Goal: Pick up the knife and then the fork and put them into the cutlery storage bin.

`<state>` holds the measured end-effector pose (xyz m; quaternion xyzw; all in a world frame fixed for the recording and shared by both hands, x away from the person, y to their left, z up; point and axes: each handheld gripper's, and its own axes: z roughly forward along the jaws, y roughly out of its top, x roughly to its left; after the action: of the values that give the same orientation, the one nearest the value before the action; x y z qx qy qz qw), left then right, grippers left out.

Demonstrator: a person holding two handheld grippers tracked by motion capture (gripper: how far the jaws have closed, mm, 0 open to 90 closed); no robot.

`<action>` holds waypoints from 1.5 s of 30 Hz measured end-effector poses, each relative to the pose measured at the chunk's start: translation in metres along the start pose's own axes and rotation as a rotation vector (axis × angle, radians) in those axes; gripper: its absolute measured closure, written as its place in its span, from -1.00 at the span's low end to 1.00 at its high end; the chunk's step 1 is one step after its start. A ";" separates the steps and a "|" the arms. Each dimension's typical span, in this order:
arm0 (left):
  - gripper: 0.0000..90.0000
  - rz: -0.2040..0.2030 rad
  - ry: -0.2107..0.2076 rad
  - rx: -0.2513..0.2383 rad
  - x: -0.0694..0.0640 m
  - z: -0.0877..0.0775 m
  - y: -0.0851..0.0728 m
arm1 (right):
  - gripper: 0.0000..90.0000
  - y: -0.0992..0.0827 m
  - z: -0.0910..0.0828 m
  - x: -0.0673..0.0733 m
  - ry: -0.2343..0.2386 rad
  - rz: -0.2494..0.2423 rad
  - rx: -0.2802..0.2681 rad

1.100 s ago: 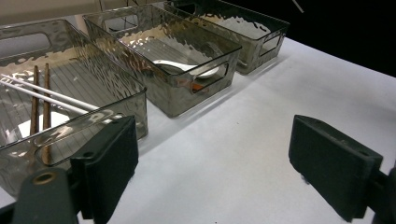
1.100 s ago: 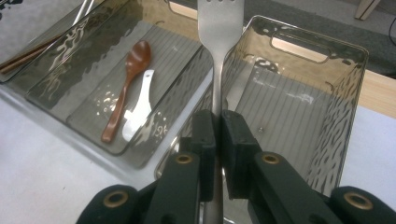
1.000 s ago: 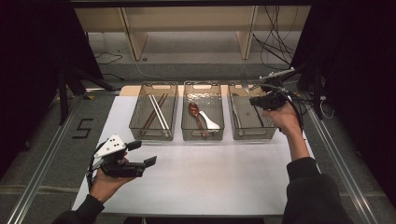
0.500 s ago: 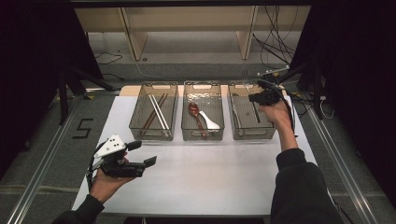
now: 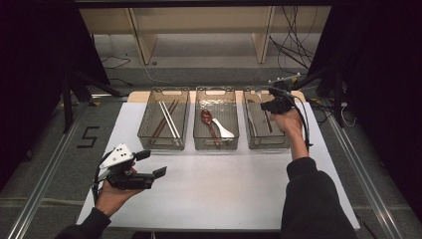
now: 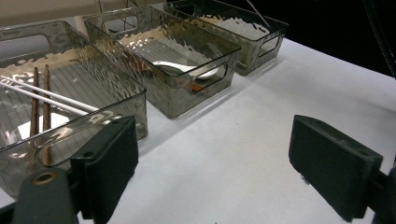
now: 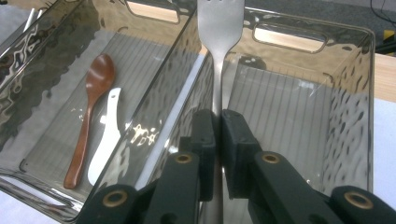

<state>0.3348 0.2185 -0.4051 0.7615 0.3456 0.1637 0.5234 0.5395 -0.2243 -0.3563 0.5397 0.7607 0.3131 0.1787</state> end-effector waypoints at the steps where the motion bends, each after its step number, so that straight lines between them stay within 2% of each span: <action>1: -0.66 0.000 0.000 -0.001 0.000 0.000 0.000 | 0.88 0.000 0.001 0.000 -0.002 0.003 0.002; 8: -0.66 0.000 0.001 0.000 0.000 0.000 0.000 | 0.88 -0.003 0.007 0.002 -0.001 0.017 0.005; 13: -0.66 0.001 0.000 0.001 0.000 0.000 0.000 | 0.86 -0.006 0.011 -0.001 -0.008 0.045 0.015; 14: -0.66 0.000 0.001 0.001 0.000 0.000 0.000 | 0.80 -0.007 0.012 -0.002 -0.010 0.045 0.017; 16: -0.66 0.000 0.001 0.001 0.000 0.000 0.000 | 0.55 -0.006 0.012 -0.003 -0.013 0.055 0.019; 18: -0.66 -0.001 0.000 0.001 0.000 0.000 0.000 | 0.49 -0.005 0.009 -0.003 0.006 0.062 0.008; 22: -0.66 -0.001 0.000 0.002 0.000 0.000 0.000 | 0.39 -0.003 0.002 -0.001 0.021 0.043 -0.014; 30: -0.66 -0.002 0.001 0.002 0.000 0.000 0.000 | 0.11 -0.008 -0.007 0.004 0.065 0.010 -0.005; 36: -0.66 -0.003 0.001 0.002 0.000 0.000 0.000 | -0.08 -0.019 -0.024 0.018 0.125 -0.027 -0.051; 39: -0.66 -0.003 0.001 0.003 0.000 0.000 0.000 | -0.13 -0.028 -0.032 0.026 0.161 -0.032 -0.077; 45: -0.66 -0.003 0.002 0.004 0.000 0.000 0.000 | -0.21 -0.046 -0.042 0.044 0.204 -0.077 -0.105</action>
<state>0.3350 0.2182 -0.4055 0.7618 0.3477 0.1631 0.5217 0.4660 -0.2053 -0.3535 0.4655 0.7776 0.3987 0.1403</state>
